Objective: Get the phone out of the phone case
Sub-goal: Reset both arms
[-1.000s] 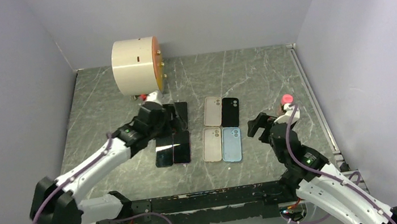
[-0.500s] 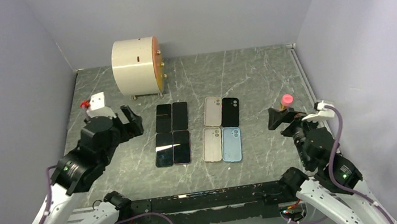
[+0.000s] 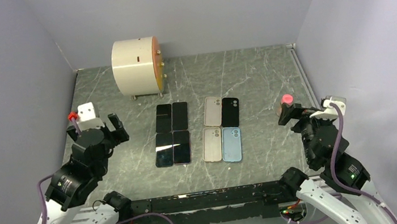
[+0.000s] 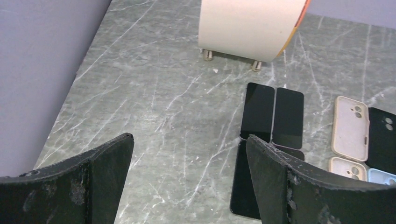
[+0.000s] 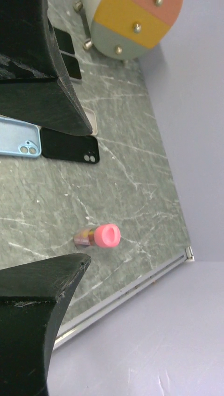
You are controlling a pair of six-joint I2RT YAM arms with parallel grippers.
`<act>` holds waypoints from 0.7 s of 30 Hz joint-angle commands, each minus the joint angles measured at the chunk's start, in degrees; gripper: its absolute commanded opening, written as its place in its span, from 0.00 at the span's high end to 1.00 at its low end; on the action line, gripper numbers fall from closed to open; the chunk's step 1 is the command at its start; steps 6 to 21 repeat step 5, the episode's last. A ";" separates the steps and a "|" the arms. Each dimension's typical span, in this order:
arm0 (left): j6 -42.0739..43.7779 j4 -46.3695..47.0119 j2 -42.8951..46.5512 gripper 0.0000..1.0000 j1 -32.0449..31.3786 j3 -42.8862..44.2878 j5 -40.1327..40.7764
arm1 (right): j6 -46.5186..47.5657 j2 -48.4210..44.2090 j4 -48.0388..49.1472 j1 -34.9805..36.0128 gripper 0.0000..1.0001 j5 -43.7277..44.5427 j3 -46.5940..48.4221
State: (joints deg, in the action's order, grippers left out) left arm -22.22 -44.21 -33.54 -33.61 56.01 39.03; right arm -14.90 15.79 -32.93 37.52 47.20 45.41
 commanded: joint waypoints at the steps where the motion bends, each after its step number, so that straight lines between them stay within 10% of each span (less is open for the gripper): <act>1: 2.91 5.33 0.75 0.05 2.78 -2.00 1.23 | 3.49 -0.41 2.73 -0.06 0.01 3.27 -1.46; 21: 3.06 6.55 -0.50 0.05 6.49 -2.90 -1.87 | 3.94 -0.86 3.48 -0.03 0.01 4.65 -1.81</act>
